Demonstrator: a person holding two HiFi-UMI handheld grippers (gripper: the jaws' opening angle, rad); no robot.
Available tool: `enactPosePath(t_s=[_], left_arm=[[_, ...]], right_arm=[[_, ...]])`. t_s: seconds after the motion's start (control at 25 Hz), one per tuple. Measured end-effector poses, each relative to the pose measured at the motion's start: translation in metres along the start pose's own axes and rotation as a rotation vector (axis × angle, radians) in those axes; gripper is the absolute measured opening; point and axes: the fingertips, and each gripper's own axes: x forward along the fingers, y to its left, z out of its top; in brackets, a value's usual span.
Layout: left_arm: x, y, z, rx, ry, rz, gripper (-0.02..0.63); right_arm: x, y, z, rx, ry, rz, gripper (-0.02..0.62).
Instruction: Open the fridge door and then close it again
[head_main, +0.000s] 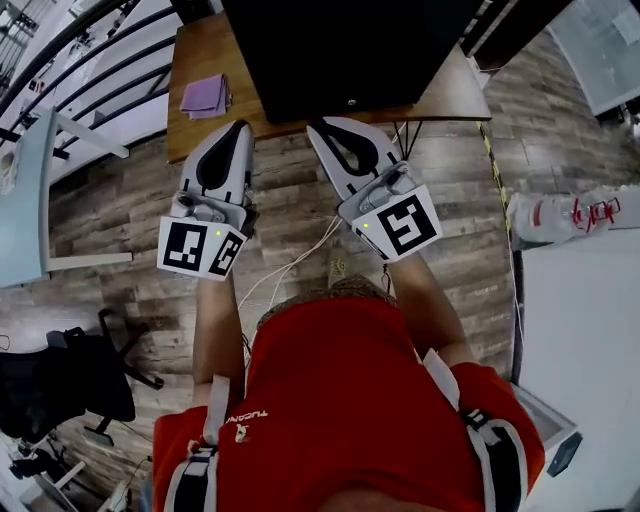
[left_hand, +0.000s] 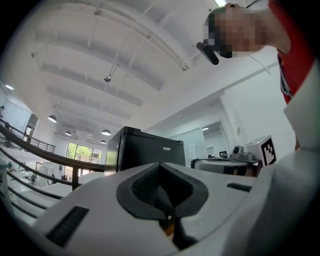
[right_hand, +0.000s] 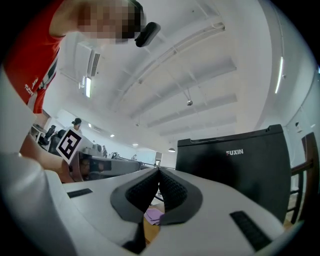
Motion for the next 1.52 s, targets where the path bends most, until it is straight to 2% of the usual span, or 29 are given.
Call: enactPosePath(t_s=[0.28, 0.56, 0.68, 1.2, 1.52], left_arm=[[0.04, 0.02, -0.012, 0.016, 0.025, 0.071, 0.009], [0.054, 0.038, -0.022, 0.026, 0.055, 0.083, 0.009], [0.059, 0.05, -0.025, 0.031, 0.064, 0.076, 0.009], [0.082, 0.093, -0.033, 0.019, 0.058, -0.006, 0.016], [0.1, 0.104, -0.047, -0.005, 0.075, -0.112, 0.125]], right_arm=[[0.021, -0.033, -0.019, 0.03, -0.006, 0.077, 0.025], [0.035, -0.046, -0.036, 0.067, 0.034, 0.074, 0.025], [0.044, -0.047, -0.034, 0.052, 0.014, 0.065, 0.025], [0.071, -0.05, -0.042, 0.018, 0.057, 0.012, 0.025], [0.082, -0.058, -0.048, -0.002, 0.069, -0.02, 0.025]])
